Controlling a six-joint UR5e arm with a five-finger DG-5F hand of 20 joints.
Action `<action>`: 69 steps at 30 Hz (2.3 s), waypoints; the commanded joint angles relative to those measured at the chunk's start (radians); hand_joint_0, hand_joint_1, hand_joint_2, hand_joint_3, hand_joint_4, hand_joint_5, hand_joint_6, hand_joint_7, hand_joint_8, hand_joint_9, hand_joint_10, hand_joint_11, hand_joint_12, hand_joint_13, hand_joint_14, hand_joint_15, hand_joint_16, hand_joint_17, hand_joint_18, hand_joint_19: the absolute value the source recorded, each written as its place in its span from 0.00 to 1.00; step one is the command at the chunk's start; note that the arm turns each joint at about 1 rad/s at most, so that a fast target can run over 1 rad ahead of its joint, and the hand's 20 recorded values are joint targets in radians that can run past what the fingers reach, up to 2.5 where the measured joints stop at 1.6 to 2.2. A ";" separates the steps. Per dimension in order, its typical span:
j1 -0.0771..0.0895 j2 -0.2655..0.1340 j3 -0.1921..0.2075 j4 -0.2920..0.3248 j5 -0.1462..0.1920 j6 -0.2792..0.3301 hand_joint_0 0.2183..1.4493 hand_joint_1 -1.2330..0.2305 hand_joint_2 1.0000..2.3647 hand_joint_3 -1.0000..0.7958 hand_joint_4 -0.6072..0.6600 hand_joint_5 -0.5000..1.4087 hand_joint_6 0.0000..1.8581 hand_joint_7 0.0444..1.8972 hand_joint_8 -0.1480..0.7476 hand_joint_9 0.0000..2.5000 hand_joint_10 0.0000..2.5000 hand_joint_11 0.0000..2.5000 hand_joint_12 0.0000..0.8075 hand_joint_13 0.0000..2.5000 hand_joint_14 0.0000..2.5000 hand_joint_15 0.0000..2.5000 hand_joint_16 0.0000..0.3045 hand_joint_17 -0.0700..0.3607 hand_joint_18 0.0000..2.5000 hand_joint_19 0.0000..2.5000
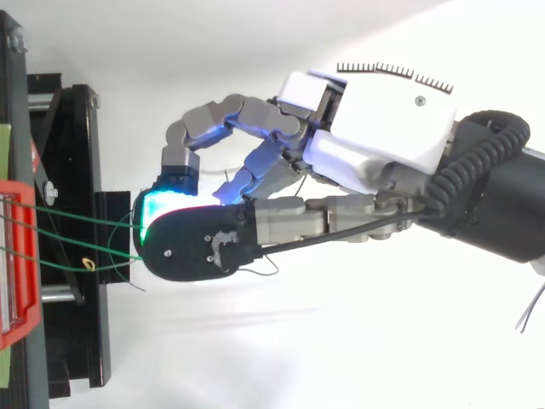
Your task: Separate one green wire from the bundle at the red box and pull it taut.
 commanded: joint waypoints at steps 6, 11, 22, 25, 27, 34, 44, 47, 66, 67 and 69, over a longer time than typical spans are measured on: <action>-0.006 0.000 0.005 -0.003 0.000 -0.002 0.35 0.28 0.02 0.58 0.31 0.20 0.50 0.68 0.46 0.47 0.01 0.28 0.46 0.40 0.01 0.20 0.16 0.42 0.37 0.20; -0.010 0.009 0.010 -0.018 0.000 -0.016 0.35 0.28 0.01 0.59 0.29 0.20 0.50 0.69 0.45 0.48 0.01 0.28 0.47 0.40 0.01 0.20 0.16 0.42 0.37 0.19; -0.010 0.025 0.010 -0.054 0.000 -0.052 0.35 0.27 0.01 0.59 0.27 0.21 0.49 0.68 0.44 0.44 0.01 0.20 0.47 0.35 0.01 0.14 0.16 0.42 0.35 0.16; -0.010 0.025 0.010 -0.052 0.000 -0.054 0.35 0.26 0.01 0.59 0.27 0.21 0.49 0.68 0.43 0.42 0.00 0.18 0.48 0.33 0.00 0.13 0.16 0.41 0.34 0.15; -0.010 0.025 0.010 -0.052 0.000 -0.054 0.35 0.26 0.01 0.59 0.26 0.21 0.49 0.68 0.43 0.41 0.00 0.15 0.48 0.32 0.00 0.11 0.16 0.41 0.33 0.14; -0.010 0.025 0.008 -0.052 0.000 -0.055 0.35 0.25 0.01 0.60 0.24 0.21 0.49 0.69 0.40 0.37 0.00 0.10 0.47 0.28 0.00 0.09 0.16 0.42 0.30 0.12; -0.007 0.025 0.008 -0.018 0.000 -0.063 0.35 0.24 0.01 0.60 0.25 0.21 0.48 0.70 0.39 0.35 0.00 0.08 0.47 0.26 0.00 0.09 0.16 0.42 0.27 0.11; -0.006 0.025 0.008 0.005 0.000 -0.075 0.35 0.24 0.01 0.60 0.25 0.21 0.48 0.70 0.40 0.35 0.00 0.08 0.47 0.26 0.00 0.09 0.16 0.42 0.27 0.11; 0.004 0.025 -0.127 0.232 0.002 -0.094 0.35 0.24 0.01 0.60 0.26 0.21 0.48 0.70 0.40 0.36 0.00 0.10 0.47 0.27 0.00 0.10 0.16 0.42 0.27 0.12; 0.004 0.025 -0.127 0.230 0.002 -0.094 0.35 0.24 0.01 0.60 0.26 0.21 0.48 0.70 0.40 0.36 0.00 0.10 0.47 0.27 0.00 0.10 0.16 0.42 0.27 0.12; 0.004 0.025 -0.127 0.230 0.003 -0.094 0.35 0.24 0.01 0.60 0.26 0.21 0.48 0.70 0.41 0.36 0.00 0.10 0.47 0.27 0.00 0.10 0.16 0.42 0.28 0.13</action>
